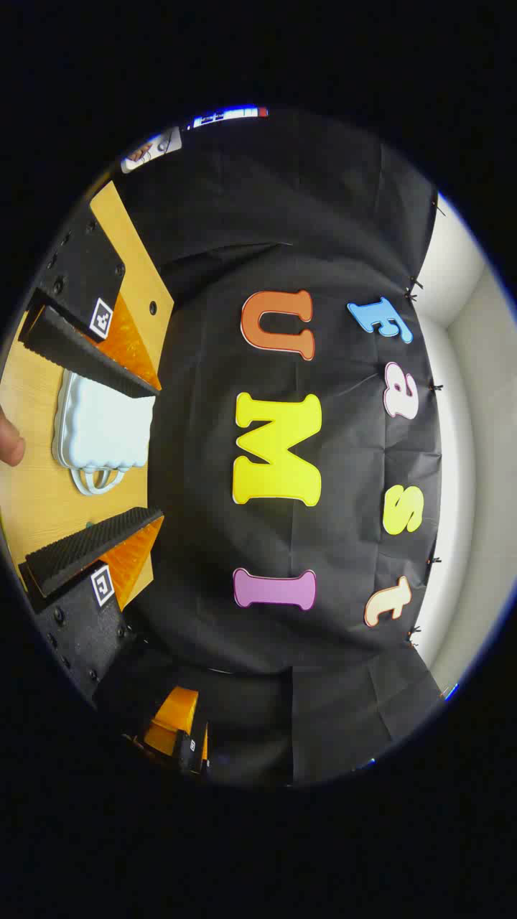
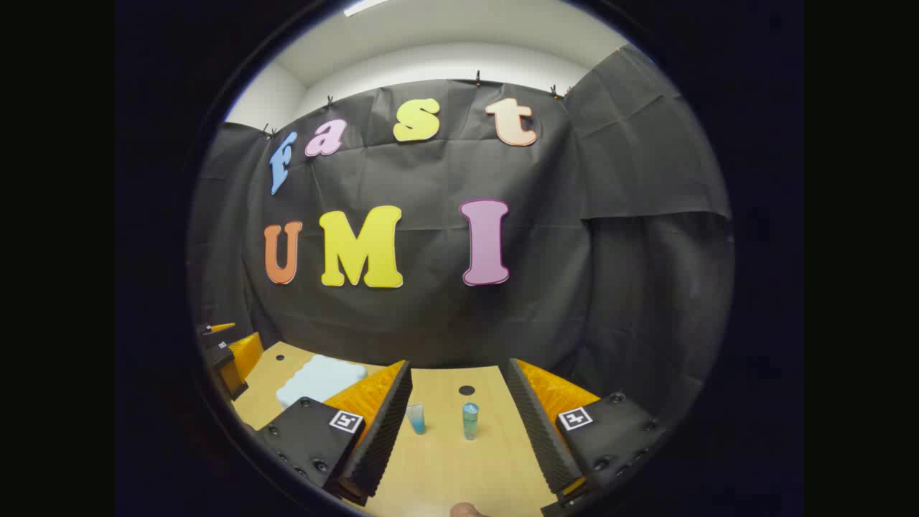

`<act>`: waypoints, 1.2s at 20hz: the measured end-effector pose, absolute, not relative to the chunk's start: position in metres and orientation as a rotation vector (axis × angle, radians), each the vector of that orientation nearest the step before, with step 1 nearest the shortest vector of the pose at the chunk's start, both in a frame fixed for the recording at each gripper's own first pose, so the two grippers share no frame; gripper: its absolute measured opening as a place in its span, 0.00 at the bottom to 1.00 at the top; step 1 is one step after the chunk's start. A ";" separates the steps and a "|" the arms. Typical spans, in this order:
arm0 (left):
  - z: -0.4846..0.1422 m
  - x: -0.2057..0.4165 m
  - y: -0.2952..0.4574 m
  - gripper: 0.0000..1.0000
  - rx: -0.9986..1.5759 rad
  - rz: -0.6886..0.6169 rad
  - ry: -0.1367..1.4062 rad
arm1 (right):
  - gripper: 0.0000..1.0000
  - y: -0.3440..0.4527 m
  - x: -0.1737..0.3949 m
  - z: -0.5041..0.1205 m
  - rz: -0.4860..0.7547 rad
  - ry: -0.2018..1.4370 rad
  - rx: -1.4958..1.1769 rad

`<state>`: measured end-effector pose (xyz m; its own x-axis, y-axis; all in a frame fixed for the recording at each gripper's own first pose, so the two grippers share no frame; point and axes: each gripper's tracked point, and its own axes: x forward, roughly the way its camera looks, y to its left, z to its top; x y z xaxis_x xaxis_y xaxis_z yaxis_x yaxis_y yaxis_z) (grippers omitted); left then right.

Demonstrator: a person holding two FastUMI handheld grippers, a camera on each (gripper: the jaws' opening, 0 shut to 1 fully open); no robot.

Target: First open the suitcase, pack the skin care products into it, and then close the suitcase.

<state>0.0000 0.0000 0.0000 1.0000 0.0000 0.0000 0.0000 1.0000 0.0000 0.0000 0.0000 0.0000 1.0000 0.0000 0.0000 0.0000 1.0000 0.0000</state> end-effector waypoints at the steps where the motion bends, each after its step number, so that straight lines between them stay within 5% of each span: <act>1: 0.001 0.000 -0.002 0.98 0.004 -0.005 0.000 | 0.80 -0.001 0.001 0.000 -0.001 0.003 -0.012; 24: -0.009 0.021 -0.013 0.98 0.006 -0.028 -0.001 | 0.80 0.015 0.015 0.010 0.054 -0.007 -0.074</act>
<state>0.0206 -0.0126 -0.0087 0.9996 -0.0282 0.0006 0.0282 0.9996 0.0056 0.0152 0.0152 0.0096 0.9985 0.0541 0.0047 -0.0536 0.9958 -0.0746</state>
